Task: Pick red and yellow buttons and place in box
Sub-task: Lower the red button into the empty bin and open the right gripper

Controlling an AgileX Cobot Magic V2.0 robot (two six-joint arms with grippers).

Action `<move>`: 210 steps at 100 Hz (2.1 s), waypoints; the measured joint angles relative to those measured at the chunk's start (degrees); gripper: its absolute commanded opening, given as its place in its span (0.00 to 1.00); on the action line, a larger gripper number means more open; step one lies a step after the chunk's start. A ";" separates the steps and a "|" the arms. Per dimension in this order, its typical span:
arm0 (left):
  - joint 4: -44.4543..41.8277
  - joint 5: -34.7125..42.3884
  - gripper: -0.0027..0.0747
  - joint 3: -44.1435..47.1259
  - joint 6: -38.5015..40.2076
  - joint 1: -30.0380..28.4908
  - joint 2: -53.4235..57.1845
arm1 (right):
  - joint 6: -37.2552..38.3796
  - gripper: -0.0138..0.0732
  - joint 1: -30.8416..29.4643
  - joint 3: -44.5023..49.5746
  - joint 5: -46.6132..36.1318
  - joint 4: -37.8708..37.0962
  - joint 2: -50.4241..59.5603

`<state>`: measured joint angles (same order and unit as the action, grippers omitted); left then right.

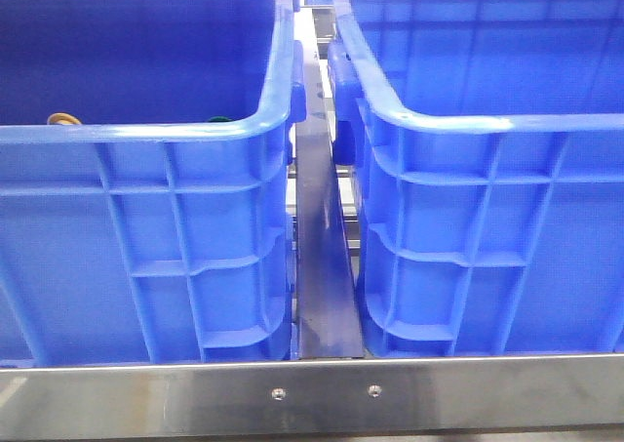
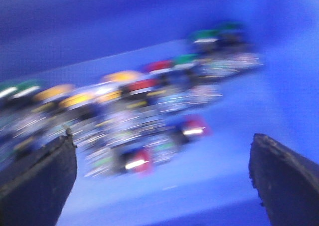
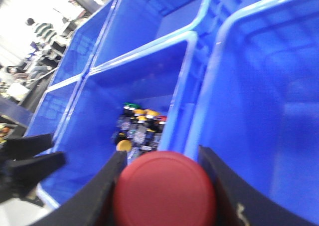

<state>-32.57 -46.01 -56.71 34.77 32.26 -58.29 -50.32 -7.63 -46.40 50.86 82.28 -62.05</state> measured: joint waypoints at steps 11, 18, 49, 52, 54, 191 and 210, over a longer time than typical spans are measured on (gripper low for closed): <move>0.00 -0.01 0.88 4.20 0.41 -6.62 5.79 | 0.00 0.44 -0.16 0.00 -1.21 -0.63 0.00; 0.00 -0.01 0.88 6.54 1.21 -10.54 9.48 | -0.10 0.44 -0.16 0.00 -1.99 -0.76 0.00; 1.01 -1.60 0.82 12.88 -0.74 -18.40 20.28 | -2.35 0.44 -0.16 0.00 -6.02 -0.87 0.00; 1.26 -1.60 0.78 13.13 -1.44 -18.40 20.65 | -3.07 0.44 -0.16 0.00 -6.49 -0.87 0.00; 1.24 -1.60 0.76 13.28 -1.91 -18.40 20.85 | -3.54 0.44 -0.16 0.00 -6.89 -0.87 0.00; 1.37 -1.70 0.01 13.52 -5.08 -18.40 21.16 | -64.21 0.44 4.76 -11.74 -23.37 20.45 -35.77; 1.37 -1.78 0.01 13.52 -5.08 -18.43 21.16 | -65.55 0.44 4.76 -13.37 -22.99 20.59 -38.92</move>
<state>-31.20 -47.79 -43.19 29.69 13.83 -37.13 -115.87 -2.87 -59.77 27.87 102.88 -100.98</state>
